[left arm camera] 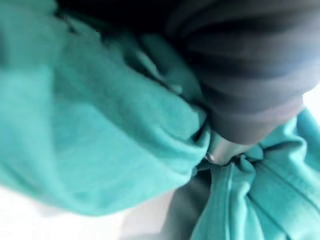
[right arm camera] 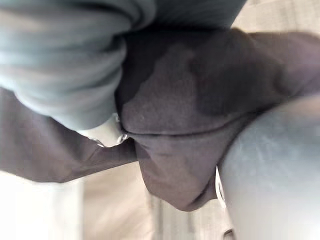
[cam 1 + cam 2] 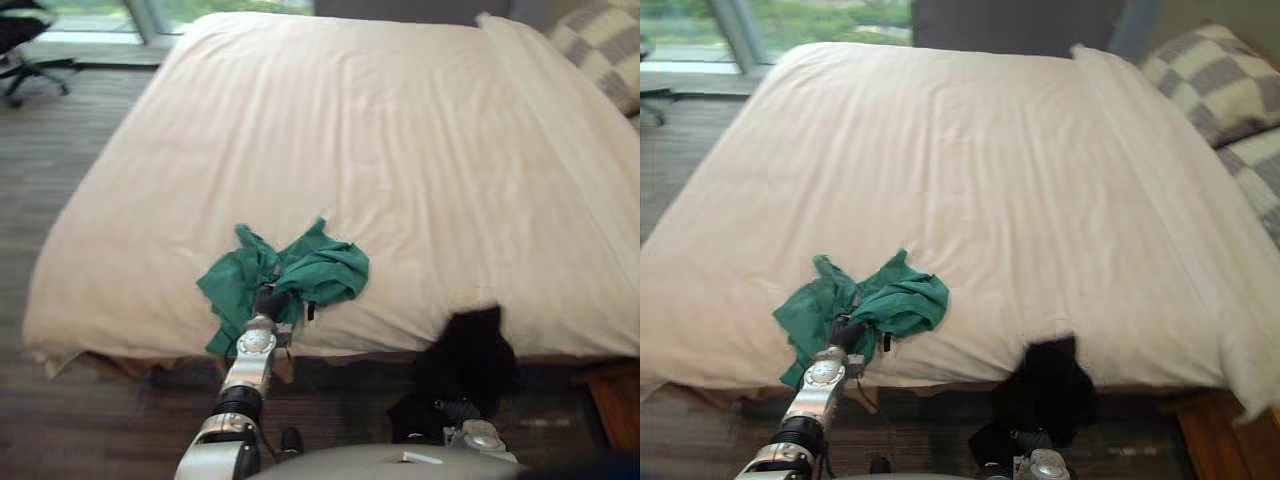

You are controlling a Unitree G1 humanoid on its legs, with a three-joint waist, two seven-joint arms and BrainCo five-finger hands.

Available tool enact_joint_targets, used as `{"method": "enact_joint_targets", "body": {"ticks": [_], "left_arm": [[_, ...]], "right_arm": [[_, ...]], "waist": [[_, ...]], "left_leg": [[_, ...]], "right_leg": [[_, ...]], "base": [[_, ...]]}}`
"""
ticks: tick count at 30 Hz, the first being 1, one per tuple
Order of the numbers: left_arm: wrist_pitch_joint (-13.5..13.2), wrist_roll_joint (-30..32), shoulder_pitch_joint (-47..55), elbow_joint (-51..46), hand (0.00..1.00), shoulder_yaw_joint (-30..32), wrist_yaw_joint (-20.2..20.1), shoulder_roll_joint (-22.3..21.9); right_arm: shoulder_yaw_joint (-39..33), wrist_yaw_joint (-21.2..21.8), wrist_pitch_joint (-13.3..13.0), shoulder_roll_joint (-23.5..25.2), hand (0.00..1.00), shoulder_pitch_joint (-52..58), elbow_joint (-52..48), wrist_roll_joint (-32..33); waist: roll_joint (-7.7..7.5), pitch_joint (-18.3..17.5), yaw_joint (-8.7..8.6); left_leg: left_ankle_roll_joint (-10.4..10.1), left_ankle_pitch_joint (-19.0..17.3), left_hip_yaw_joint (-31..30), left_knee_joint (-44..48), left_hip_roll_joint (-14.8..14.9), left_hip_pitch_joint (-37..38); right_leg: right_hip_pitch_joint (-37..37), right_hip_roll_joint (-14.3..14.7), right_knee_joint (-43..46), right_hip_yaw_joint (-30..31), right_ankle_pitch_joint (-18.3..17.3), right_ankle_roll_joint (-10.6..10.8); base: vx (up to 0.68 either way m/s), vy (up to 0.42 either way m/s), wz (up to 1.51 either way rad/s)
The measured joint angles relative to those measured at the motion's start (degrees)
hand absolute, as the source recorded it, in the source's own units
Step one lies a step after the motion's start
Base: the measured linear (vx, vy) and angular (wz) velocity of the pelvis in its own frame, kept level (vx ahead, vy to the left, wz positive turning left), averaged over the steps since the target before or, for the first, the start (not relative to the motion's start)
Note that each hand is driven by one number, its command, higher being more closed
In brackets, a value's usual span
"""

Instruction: Tidy the bed and pick cloth on bed and put in laundry

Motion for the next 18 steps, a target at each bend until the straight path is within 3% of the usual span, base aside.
{"method": "enact_joint_targets", "body": {"ticks": [2, 3, 5, 8, 10, 12, 13, 14, 15, 16, 17, 18], "left_arm": [[0.8, -4.8, 4.3, -0.6, 1.00, -1.4, 0.2, 1.7], [0.8, -6.6, 6.4, -1.0, 1.00, -1.5, 0.5, 2.3], [0.9, -11.8, 12.3, -4.9, 1.00, -1.2, 2.6, 5.5], [-0.1, -16.8, 16.5, -10.6, 1.00, -1.3, 3.9, 4.8], [-0.4, -19.6, 19.7, -14.5, 1.00, -0.6, 3.8, 2.5], [-1.5, -22.1, 23.5, -17.6, 1.00, 0.2, 3.2, -0.3], [-1.6, -22.2, 24.4, -18.3, 1.00, 1.2, 3.7, -1.7], [-1.6, -22.3, 24.4, -18.4, 1.00, 1.9, 4.0, -2.3], [-1.6, -23.3, 24.0, -18.6, 1.00, 1.7, 4.2, -2.3], [-1.8, -24.2, 24.2, -19.3, 1.00, 1.0, 4.7, -2.5], [-1.9, -24.4, 24.6, -20.0, 1.00, 0.4, 4.9, -2.6], [-1.9, -24.4, 27.0, -22.5, 1.00, -2.0, 5.0, -3.5]], "right_arm": [[0.9, -0.2, -0.4, 1.0, 1.00, 1.4, -2.8, 3.2], [2.0, -0.2, -0.6, 1.0, 1.00, 1.7, -3.4, 3.9], [6.6, -0.2, -1.3, 1.7, 1.00, 3.4, -7.4, 5.7], [10.3, -0.2, -2.1, 2.1, 1.00, 4.1, -12.2, 7.8], [12.0, -0.4, -2.7, 1.7, 1.00, 5.3, -16.8, 8.3], [13.9, -1.4, -4.8, 1.0, 1.00, 7.8, -22.4, 9.0], [13.9, -1.5, -5.9, 0.6, 1.00, 9.3, -25.4, 9.1], [14.1, -1.5, -5.9, 0.9, 1.00, 9.0, -26.2, 9.1], [14.9, -2.2, -5.9, 1.1, 1.00, 9.1, -29.3, 8.6], [15.8, -2.6, -6.2, 0.5, 1.00, 10.0, -30.7, 8.0], [16.0, -2.9, -6.2, 0.4, 1.00, 10.1, -31.0, 7.6], [16.1, -3.4, -6.3, -1.1, 1.00, 10.5, -33.7, 7.5]], "waist": [[-0.89, 0.0, 0.64], [-1.27, -0.2, 0.82], [-3.48, -1.3, 2.65], [-3.16, 0.6, 6.04], [-1.88, 2.4, 8.11], [-0.67, 4.1, 8.02], [0.61, 4.7, 8.40], [0.58, 5.4, 8.93], [0.36, 7.1, 8.58], [-0.08, 7.4, 8.55], [0.07, 7.2, 8.99], [2.77, 6.7, 10.16]], "left_leg": [[-0.3, 0.9, -5.1, 0.0, -0.1, -0.3], [-0.4, 1.0, -6.5, 0.0, -0.4, -0.6], [-1.1, 2.0, -10.6, 0.0, -1.5, -3.3], [-1.6, 4.2, -14.4, 0.0, -2.3, -6.0], [-1.7, 5.9, -16.1, 1.5, -3.6, -8.7], [-1.5, 7.6, -16.4, 3.7, -5.0, -11.9], [2.3, 6.2, -9.2, 2.0, -3.6, -13.1], [4.9, 4.4, -2.6, 2.3, -2.4, -13.9], [8.9, -0.1, 10.2, 5.4, -0.1, -15.9], [8.9, -2.4, 19.5, 11.2, 2.8, -18.1], [8.9, -2.7, 22.6, 15.1, 4.0, -18.9], [4.9, -4.2, 24.5, 15.7, 4.1, -19.1]], "right_leg": [[-0.2, 0.3, 5.1, 6.2, -2.5, 0.9], [0.1, 0.3, 5.6, 6.6, -3.5, 1.1], [1.6, -0.4, 3.4, 4.3, -5.8, 1.6], [5.2, 0.1, -2.0, 0.0, -5.8, 1.6], [5.7, 0.2, -1.9, -3.1, -6.4, 2.3], [6.2, 0.3, -0.8, -8.4, -7.8, 2.0], [6.3, 1.3, -1.0, -11.9, -8.2, 1.3], [6.9, 1.4, -1.9, -13.6, -7.8, 1.7], [8.5, 1.1, -3.0, -16.6, -7.0, 2.2], [9.1, -0.1, -2.6, -18.7, -7.4, 2.2], [9.0, -0.4, -2.0, -20.1, -7.9, 2.0], [9.2, 0.2, -0.3, -23.4, -10.4, 1.8]], "base": [[0.11, -0.120, 1.61], [0.09, -0.200, 1.41], [0.05, -0.212, 1.11], [-0.02, -0.146, 0.99], [-0.09, -0.051, 0.94], [-0.12, -0.010, 1.42], [-0.12, 0.023, 1.44], [-0.14, 0.020, 1.59], [-0.15, 0.066, 1.68], [-0.15, 0.077, 1.60], [-0.08, 0.073, 1.17], [-0.03, 0.049, 1.44]]}}
